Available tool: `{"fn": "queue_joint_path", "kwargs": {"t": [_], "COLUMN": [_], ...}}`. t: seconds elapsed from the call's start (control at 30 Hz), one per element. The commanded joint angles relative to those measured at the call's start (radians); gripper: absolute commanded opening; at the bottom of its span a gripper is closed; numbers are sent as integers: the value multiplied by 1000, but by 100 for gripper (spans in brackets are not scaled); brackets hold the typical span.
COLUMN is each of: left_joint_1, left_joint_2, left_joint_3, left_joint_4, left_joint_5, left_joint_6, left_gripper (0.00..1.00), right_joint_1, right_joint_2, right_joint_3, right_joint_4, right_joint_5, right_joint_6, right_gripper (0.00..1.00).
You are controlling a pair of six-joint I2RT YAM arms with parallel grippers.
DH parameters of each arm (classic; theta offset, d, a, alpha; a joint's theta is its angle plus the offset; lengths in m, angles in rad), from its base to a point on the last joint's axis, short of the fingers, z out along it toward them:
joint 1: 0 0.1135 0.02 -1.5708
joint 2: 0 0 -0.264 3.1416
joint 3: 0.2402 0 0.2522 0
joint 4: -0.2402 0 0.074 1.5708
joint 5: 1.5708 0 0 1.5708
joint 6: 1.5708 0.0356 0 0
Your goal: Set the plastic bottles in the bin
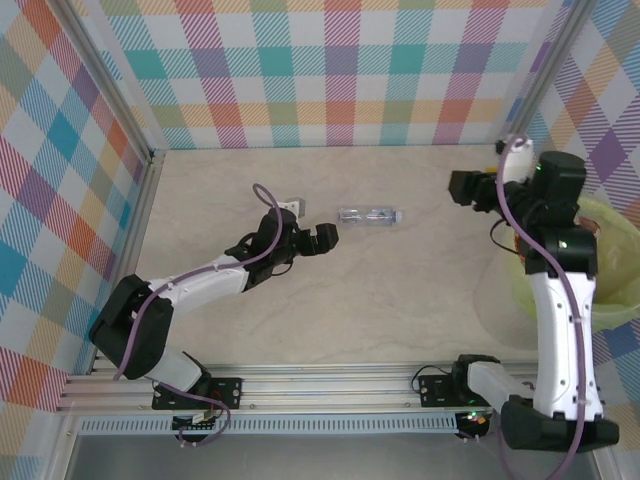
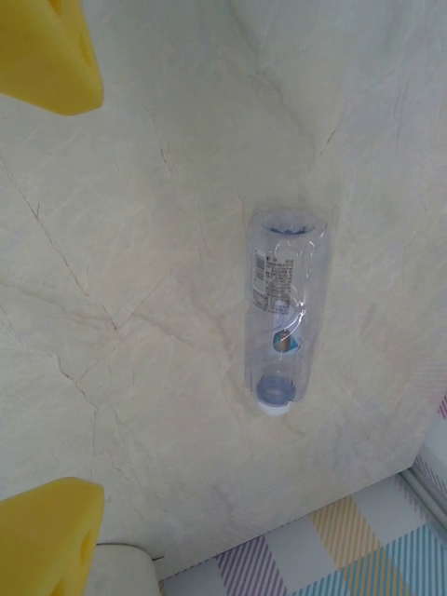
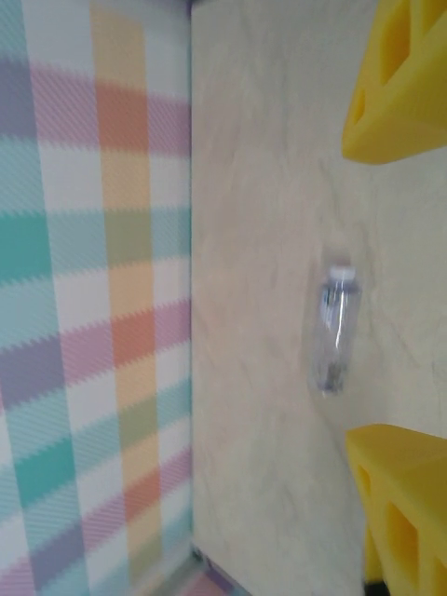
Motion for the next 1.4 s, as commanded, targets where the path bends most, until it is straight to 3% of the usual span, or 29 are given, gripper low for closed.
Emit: {"fn": "queue_joint_path", "kwargs": {"t": [0.0,0.17,0.4,0.67,0.9,1.1,1.23,1.37], "left_joint_1": [6,12,33,64,73,75,76,76], "left_joint_2": [-44,-84,-197,-344,-374,-370,-369,-361], "left_joint_3": [-21,-54,-156,-259,-277,-278,-277,-277], "left_joint_4": [-36,-58,-78,-94,-105,-106,-101,-90], "left_joint_5": [-64,-144,-261,-318,-313,-314,-315,-312], "left_joint_6": [-13,-43,-127,-155,-159,-159,-156,-156], "left_gripper": [100,100,100,100,100,100,100,100], "right_joint_1": [118,201,224,304,368,387,392,395], "right_joint_2": [111,298,601,951,1227,1304,1279,1133], "right_joint_3": [-32,-25,31,257,518,562,552,421], "right_joint_4": [93,171,164,5,-181,-211,-226,-129], "right_joint_5": [-114,-158,-177,21,237,229,188,153], "right_joint_6": [-159,-288,-544,-799,-954,-959,-908,-857], "right_gripper": [77,79,80,81,82,79,64,51]}}
